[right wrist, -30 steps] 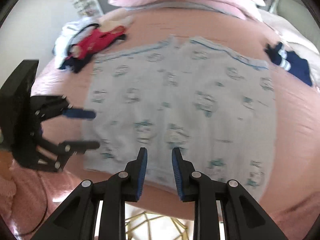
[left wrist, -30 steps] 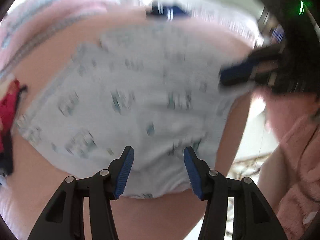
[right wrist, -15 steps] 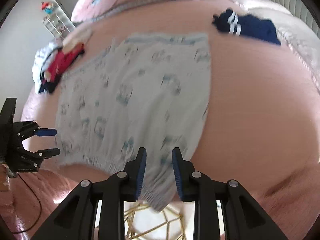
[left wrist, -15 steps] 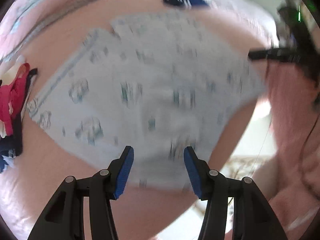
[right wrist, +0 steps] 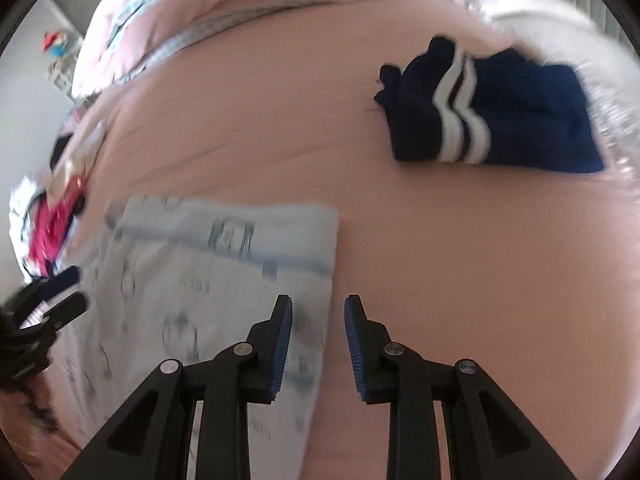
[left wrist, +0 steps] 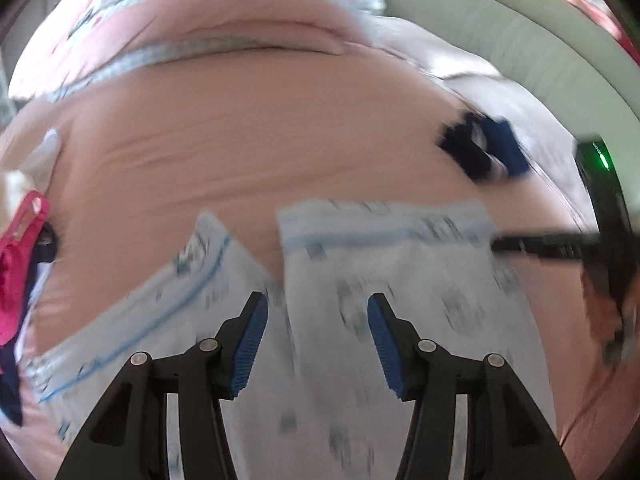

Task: Fold clothes

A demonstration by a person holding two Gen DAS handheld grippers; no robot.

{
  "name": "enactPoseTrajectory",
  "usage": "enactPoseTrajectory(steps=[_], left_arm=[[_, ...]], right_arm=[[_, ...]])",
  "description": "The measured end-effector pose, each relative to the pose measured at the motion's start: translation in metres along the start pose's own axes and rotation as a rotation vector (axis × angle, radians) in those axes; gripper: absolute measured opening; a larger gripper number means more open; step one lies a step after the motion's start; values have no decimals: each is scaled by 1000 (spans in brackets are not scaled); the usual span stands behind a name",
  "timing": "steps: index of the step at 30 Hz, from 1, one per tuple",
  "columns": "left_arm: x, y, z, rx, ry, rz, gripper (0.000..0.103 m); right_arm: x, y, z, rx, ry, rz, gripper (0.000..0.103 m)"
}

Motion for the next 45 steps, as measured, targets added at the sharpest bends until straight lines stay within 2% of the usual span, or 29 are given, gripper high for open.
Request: enactPoseTrajectory(steps=[2,5,6,8,10,14,16,18,20,22,24,27,31,32,34,37,39,42,44,45], left_arm=[[17,12,-6,-52,-3,-19,49],[32,21,-9,-82,-15,-38,49],[35,23,-7,-78,-18,-39,48],[35,23,-6,-65,-1,-34,36],[31,20,-6,-50,27,-25,36],[23,15,-6,-18,82,-8,36],[23,10,-9,-10,99,-26,36],[25,6,-8,1,105,-35,37],[22,3,-6,12,102,-24,36],[15,0,-9,7,92,-22,36],[12,-3,-11,5,90,-16,36],[9,-4,-8,19,75,-10,36],[10,-3,-2,31,17,-4,36],[11,-3,0,32,11,-2,29],[9,0,3,32,-10,14,9],[-7,6,4,35,-13,74,8],[-14,10,3,37,-9,98,8],[-6,10,2,57,10,60,18],[8,8,-1,60,69,4,47],[10,8,-3,55,92,8,47]], right_arm=[[12,6,1,-2,38,-18,27],[12,8,-6,-52,89,37,29],[13,7,-9,-68,119,51,25],[14,7,-20,-103,182,59,17],[8,5,-37,-157,239,69,16],[-18,-20,-91,-379,395,40,16],[-28,-43,-115,-510,417,11,16],[-37,-53,-121,-547,414,11,16],[-42,-45,-108,-471,397,33,17],[-40,-33,-89,-420,283,78,24],[-34,-30,-82,-437,243,69,29],[-21,-33,-88,-485,233,41,36],[-1,-27,-88,-448,262,0,36],[7,-26,-90,-440,270,-5,36],[8,-24,-90,-417,258,15,11],[0,-23,-88,-378,214,70,5],[-20,-19,-75,-354,144,142,5],[-37,-2,-34,-234,89,194,5],[-27,6,-11,-132,100,165,5],[-18,6,-6,-112,78,144,5]])
Point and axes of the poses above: each gripper's, at about its wrist camera, not at the fingertips, and x roughly the way its jaws point, z to its right, y to its top, the point moved 4 cm from there along x, roughly the way its jaws point, and after that the axes turned 1 degree about -x, right-handed, at the moved point
